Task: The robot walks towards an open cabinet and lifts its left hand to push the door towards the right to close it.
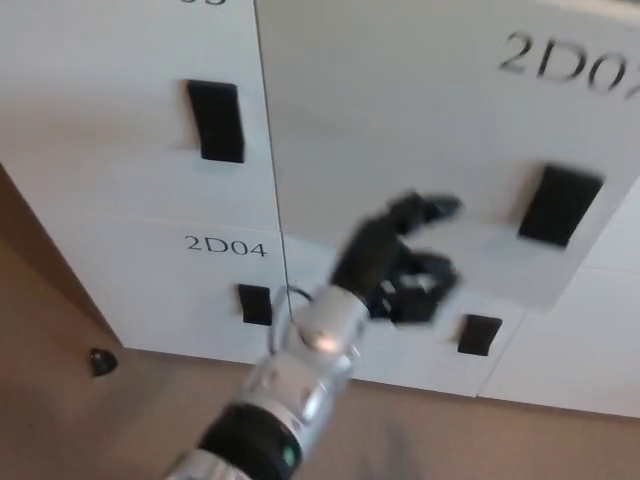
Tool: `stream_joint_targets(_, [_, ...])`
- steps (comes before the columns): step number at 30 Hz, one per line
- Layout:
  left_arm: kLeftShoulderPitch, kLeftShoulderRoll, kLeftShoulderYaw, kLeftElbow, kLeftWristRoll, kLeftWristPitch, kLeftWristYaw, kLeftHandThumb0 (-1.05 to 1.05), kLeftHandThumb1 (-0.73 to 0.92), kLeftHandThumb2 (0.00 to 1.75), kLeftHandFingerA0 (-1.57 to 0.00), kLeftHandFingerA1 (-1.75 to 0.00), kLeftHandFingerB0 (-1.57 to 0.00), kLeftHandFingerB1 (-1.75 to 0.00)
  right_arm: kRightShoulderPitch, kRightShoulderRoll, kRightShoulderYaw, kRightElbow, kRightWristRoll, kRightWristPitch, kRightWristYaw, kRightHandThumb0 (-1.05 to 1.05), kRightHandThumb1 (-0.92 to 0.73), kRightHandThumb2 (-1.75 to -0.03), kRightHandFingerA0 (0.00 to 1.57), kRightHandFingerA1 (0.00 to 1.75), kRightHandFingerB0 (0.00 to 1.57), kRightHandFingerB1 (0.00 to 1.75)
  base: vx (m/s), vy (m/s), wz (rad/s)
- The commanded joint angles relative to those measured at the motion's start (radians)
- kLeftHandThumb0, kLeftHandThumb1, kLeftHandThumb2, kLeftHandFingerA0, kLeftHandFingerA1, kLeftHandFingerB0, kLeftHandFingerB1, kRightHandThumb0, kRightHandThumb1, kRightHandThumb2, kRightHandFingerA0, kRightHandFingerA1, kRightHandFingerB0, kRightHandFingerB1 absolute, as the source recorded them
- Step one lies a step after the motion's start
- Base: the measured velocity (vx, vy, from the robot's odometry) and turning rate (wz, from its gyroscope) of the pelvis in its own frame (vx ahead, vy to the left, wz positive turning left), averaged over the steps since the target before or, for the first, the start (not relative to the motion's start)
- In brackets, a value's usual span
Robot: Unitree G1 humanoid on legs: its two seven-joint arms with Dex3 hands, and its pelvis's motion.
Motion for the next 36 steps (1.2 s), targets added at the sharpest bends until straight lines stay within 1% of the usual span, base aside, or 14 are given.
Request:
stream_joint_targets(1, [-0.069, -0.61, -0.641, 0.01, 0.105, 0.043, -0.137, -0.05, 0.69, 0.59, -0.44, -0.7, -0.32, -0.48, 0.044, 0.056, -0.006, -0.15, 0.094, 0.007, 0.012, -0.06, -0.6, -0.57, 0.46, 0.56, 0.45, 0.5, 0.0, 0.0, 0.0])
stream_joint_targets(2, [-0.096, -0.598, -0.599, 0.001, 0.117, 0.056, -0.15, -0.06, 0.5, 0.92, -0.42, -0.68, -0.25, -0.56, 0.047, 0.045, 0.015, -0.137, 0.012, -0.038, -0.026, -0.21, -0.54, -0.56, 0.57, 0.51, 0.53, 0.48, 0.0, 0.0, 0.0])
stream_joint_targets(4, [-0.116, -0.589, -0.569, -0.005, 0.125, 0.065, -0.158, -0.06, 0.5, 0.92, -0.42, -0.68, -0.25, -0.56, 0.049, 0.037, 0.031, -0.128, -0.048, -0.071, -0.054, -0.21, -0.54, -0.56, 0.57, 0.51, 0.53, 0.48, 0.0, 0.0, 0.0])
stream_joint_targets(5, [-0.181, -0.558, -0.497, -0.002, 0.142, 0.064, -0.163, -0.29, 0.44, 0.62, -0.73, -0.53, -0.55, -0.48, 0.058, 0.014, 0.053, -0.117, -0.114, -0.119, -0.064, -0.26, -0.6, -0.57, 0.53, 0.5, 0.48, 0.48, 0.0, 0.0, 0.0])
stream_joint_targets(6, [-0.227, -0.535, -0.45, 0.0, 0.152, 0.062, -0.164, -0.29, 0.44, 0.62, -0.73, -0.53, -0.55, -0.48, 0.064, -0.001, 0.067, -0.111, -0.154, -0.149, -0.066, -0.26, -0.6, -0.57, 0.53, 0.5, 0.48, 0.48, 0.0, 0.0, 0.0])
stream_joint_targets(7, [-0.305, -0.478, -0.378, -0.015, 0.147, 0.082, -0.162, -0.19, 0.62, 0.63, -0.51, -0.53, -0.38, -0.45, 0.075, -0.173, 0.164, -0.088, -0.256, -0.278, 0.093, -0.08, -0.92, -1.41, 0.0, 0.0, 0.0, 0.0, 0.0, 0.0, 0.0])
stream_joint_targets(9, [-0.383, -0.415, -0.31, -0.037, 0.134, 0.11, -0.159, -0.19, 0.62, 0.63, -0.51, -0.53, -0.38, -0.45, 0.087, -0.382, 0.281, -0.061, -0.373, -0.43, 0.288, -0.08, -0.92, -1.41, 0.0, 0.0, 0.0, 0.0, 0.0, 0.0, 0.0])
stream_joint_targets(10, [-0.383, -0.415, -0.31, -0.037, 0.134, 0.11, -0.159, -0.19, 0.62, 0.63, -0.51, -0.53, -0.38, -0.45, 0.087, -0.382, 0.281, -0.061, -0.373, -0.43, 0.288, -0.08, -0.92, -1.41, 0.0, 0.0, 0.0, 0.0, 0.0, 0.0, 0.0])
stream_joint_targets(11, [-0.416, -0.376, -0.291, -0.046, 0.141, 0.133, -0.151, -0.25, 0.59, 0.65, -0.52, -0.51, -0.39, -0.45, 0.091, -0.223, 0.188, -0.122, -0.175, -0.267, 0.207, 0.02, -0.67, -0.59, 0.59, 0.6, 0.42, 0.49, 0.0, 0.0, 0.0])
stream_joint_targets(14, [-0.471, -0.247, -0.239, -0.051, 0.139, 0.151, -0.16, -0.15, 0.66, 0.59, -0.5, -0.43, -0.42, -0.4, 0.108, 0.061, 0.027, -0.256, 0.171, 0.06, 0.017, -0.07, -0.66, -0.58, 0.59, 0.59, 0.4, 0.47, 0.0, 0.0, 0.0])
stream_joint_targets(25, [-0.067, 0.148, -0.18, -0.393, 0.081, 0.084, -0.224, -0.32, 0.62, 0.59, -0.66, -0.44, -0.57, -0.4, 0.116, 0.024, 0.012, -0.27, 0.145, 0.082, 0.025, -0.08, -0.65, -0.58, 0.54, 0.56, 0.4, 0.46, 0.0, 0.0, 0.0])
stream_joint_targets(26, [0.112, 0.296, -0.111, -0.468, 0.043, 0.057, -0.236, -0.31, 0.62, 0.59, -0.65, -0.45, -0.57, -0.42, 0.085, 0.0, 0.011, -0.296, 0.13, 0.126, 0.008, -0.05, -0.64, -0.58, 0.55, 0.55, 0.41, 0.46, 0.0, 0.0, 0.0])
stream_joint_targets(28, [0.284, 0.443, -0.002, -0.419, 0.009, 0.01, -0.223, -0.32, 0.6, 0.58, -0.62, -0.43, -0.54, -0.41, 0.025, -0.023, 0.024, -0.286, 0.091, 0.164, -0.014, -0.09, -0.62, -0.59, 0.6, 0.54, 0.47, 0.48, 0.0, 0.0, 0.0])
stream_joint_targets(36, [0.423, 0.606, 0.205, -0.086, -0.032, -0.145, -0.125, -0.34, 0.62, 0.59, -0.49, -0.4, -0.44, -0.37, -0.134, -0.045, 0.078, -0.174, 0.001, 0.164, -0.029, -0.09, -0.61, -0.57, 0.6, 0.54, 0.47, 0.48, 0.0, 0.0, 0.0])
